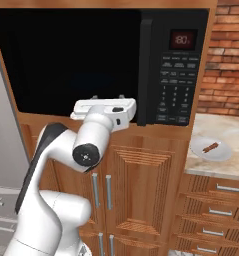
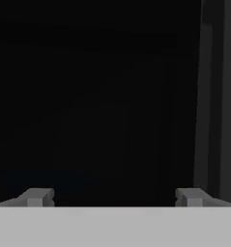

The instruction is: Pick the kebab skewer from the counter and place it in the microwave. Then turn on the microwave.

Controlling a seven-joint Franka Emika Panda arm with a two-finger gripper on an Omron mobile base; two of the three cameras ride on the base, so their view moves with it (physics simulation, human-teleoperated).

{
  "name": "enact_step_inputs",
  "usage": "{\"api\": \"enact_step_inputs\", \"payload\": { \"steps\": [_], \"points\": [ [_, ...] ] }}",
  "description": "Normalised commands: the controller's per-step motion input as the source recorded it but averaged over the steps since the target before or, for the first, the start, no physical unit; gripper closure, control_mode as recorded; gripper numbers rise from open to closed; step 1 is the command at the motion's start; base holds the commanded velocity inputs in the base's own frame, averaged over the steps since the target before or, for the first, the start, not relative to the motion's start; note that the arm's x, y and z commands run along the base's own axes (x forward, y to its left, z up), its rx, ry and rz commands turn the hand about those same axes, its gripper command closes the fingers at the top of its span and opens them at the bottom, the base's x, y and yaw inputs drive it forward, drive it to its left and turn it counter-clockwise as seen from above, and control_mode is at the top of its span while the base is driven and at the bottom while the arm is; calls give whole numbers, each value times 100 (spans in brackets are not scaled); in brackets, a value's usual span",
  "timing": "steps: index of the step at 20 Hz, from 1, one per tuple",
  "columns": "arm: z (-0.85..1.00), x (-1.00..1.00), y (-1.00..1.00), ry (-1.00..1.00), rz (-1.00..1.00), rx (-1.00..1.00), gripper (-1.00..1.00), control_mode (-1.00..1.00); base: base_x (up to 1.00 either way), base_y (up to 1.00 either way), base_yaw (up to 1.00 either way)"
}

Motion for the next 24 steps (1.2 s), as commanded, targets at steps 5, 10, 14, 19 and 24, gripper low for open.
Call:
{"api": "enact_step_inputs", "payload": {
  "steps": [5, 10, 14, 19, 24],
  "points": [
    [17, 4, -34, 0, -1, 0, -100, -100, 0, 0, 0],
    [12, 8, -44, -1, -1, 0, -100, -100, 0, 0, 0],
    [10, 9, -44, -4, 0, 1, -100, -100, 0, 0, 0],
    [10, 16, -36, -4, 0, 1, -100, -100, 0, 0, 0],
    [7, 19, -14, -4, 0, 0, -100, -100, 0, 0, 0]
  ]
}}
